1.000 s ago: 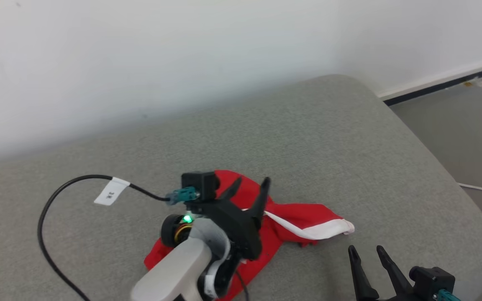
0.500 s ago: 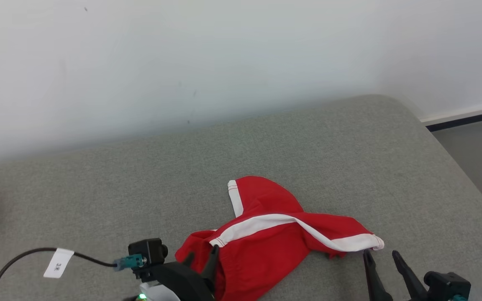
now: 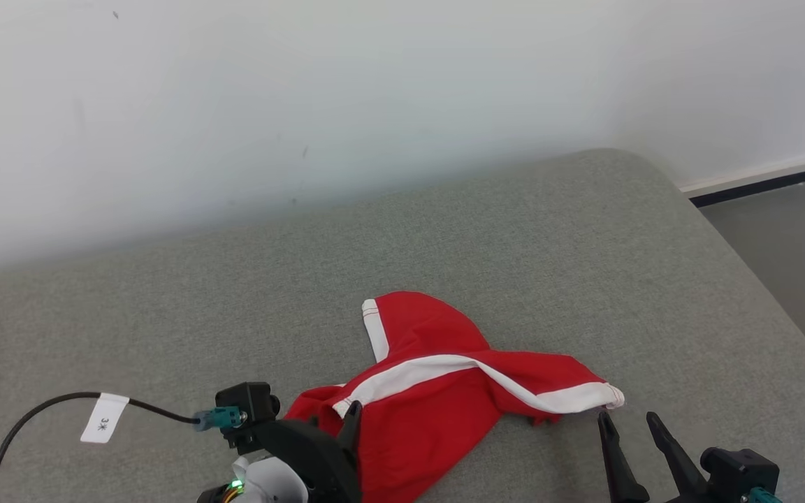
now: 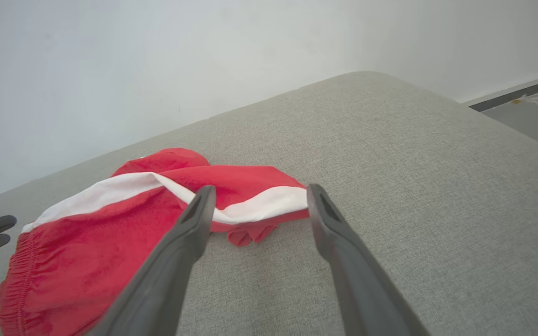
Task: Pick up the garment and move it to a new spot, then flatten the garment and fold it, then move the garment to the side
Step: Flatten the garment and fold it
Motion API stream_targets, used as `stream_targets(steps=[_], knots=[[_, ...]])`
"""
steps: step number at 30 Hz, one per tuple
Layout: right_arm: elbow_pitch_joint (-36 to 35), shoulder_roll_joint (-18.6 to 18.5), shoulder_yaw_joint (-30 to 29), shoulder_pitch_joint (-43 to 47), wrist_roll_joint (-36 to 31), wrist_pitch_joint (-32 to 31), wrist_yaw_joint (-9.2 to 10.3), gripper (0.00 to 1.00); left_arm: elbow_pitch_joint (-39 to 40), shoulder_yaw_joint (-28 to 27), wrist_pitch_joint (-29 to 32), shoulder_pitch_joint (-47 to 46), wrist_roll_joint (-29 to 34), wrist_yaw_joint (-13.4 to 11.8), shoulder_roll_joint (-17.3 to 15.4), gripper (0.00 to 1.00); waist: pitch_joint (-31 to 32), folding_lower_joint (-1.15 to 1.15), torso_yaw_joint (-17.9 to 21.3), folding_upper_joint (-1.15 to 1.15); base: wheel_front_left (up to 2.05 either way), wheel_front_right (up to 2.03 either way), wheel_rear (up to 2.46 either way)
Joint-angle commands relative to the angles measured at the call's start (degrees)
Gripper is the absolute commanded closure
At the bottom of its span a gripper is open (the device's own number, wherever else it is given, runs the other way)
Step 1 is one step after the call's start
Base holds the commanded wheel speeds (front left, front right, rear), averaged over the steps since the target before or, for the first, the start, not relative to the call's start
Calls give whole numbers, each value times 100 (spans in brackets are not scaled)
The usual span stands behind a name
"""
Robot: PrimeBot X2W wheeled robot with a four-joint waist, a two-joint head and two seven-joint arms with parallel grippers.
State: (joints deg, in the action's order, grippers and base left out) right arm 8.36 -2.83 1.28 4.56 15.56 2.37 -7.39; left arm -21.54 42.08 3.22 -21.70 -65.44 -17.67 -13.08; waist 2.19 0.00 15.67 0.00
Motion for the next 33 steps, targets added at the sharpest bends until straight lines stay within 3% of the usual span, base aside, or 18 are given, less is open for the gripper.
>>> stream_targets(steps=[1,2,6,8,11,13,15,16,20,26,33], knots=[[5,-10,3,-60,32,25,-20,0,-24,-17,19,-86,-31,3,24,0,-68,0,90,0,0,0,0],[10,-10,-8,-65,22,30,-20,0,-64,-37,13,-107,-37,16,32,0,-84,0,118,0,0,0,0],[10,-9,-39,-84,8,35,-20,0,-173,-67,13,-167,-56,47,42,20,-133,0,217,0,0,0,0],[19,-9,-53,-89,8,48,-20,0,-228,-42,38,-193,-40,47,51,47,-150,0,233,0,0,0,0],[30,-9,-71,-94,13,62,-20,0,-282,-22,49,-199,-23,72,67,53,-169,0,231,0,0,0,0],[34,-9,-72,-96,9,60,-20,0,-309,-8,51,-214,-13,85,84,64,-180,0,218,0,0,0,0],[24,-8,-40,-118,-33,47,-20,0,-319,-7,-9,-258,19,102,89,92,-194,0,199,0,0,0,0],[19,-8,-26,-149,-54,30,-20,0,-322,-5,-38,-280,43,104,92,100,-203,0,188,0,0,0,0],[3,-10,-92,-274,-288,-181,-20,0,-291,27,-123,-321,111,126,85,100,-274,0,110,0,0,0,0],[144,-228,-383,-577,-810,-1075,-20,0,-153,100,-239,-186,197,91,110,100,-438,0,-55,0,0,0,0],[435,-345,-635,-995,-897,-1650,-20,0,-109,179,-268,-318,276,146,192,100,-615,0,-257,0,0,0,0]])
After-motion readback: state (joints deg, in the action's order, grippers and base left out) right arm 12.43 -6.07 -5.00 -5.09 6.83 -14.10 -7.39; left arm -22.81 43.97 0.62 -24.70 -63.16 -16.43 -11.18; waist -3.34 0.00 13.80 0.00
